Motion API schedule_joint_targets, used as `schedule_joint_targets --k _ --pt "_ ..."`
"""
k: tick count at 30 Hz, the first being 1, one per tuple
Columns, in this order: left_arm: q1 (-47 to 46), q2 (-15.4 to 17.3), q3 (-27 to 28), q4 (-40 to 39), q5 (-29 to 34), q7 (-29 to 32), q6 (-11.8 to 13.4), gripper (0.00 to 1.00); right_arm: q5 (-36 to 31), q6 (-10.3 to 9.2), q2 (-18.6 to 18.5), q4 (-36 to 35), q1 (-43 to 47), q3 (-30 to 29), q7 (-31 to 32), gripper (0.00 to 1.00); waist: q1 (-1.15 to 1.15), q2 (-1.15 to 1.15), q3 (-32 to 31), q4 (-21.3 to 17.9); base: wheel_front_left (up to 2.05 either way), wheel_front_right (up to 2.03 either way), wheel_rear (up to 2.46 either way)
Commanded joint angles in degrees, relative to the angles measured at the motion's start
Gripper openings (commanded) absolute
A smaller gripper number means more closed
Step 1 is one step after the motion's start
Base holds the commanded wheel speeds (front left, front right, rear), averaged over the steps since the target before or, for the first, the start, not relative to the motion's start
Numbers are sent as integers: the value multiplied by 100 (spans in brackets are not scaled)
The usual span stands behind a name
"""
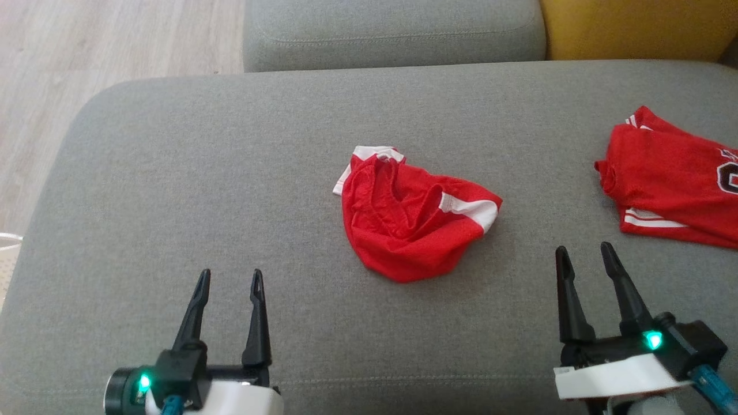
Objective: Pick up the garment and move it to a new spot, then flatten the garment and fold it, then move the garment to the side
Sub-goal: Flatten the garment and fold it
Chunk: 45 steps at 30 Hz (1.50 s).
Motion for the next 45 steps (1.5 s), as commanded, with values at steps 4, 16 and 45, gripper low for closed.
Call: schedule_joint_targets --k 4,16,45 --pt "-223 -45 161 -201 111 -29 -14 100 -26 35 -14 -182 -126 187 -24 100 0 0 -6 0 0 0 0" --pt "-292 -45 34 -35 114 -29 -231 100 -12 35 -14 -180 -155 203 -24 100 0 0 49 -60 0 0 0" --pt "-4686 -46 -2372 3409 -1052 796 -1210 100 183 35 -14 -609 -1133 321 -24 100 0 0 1789 -1268 0 0 0"
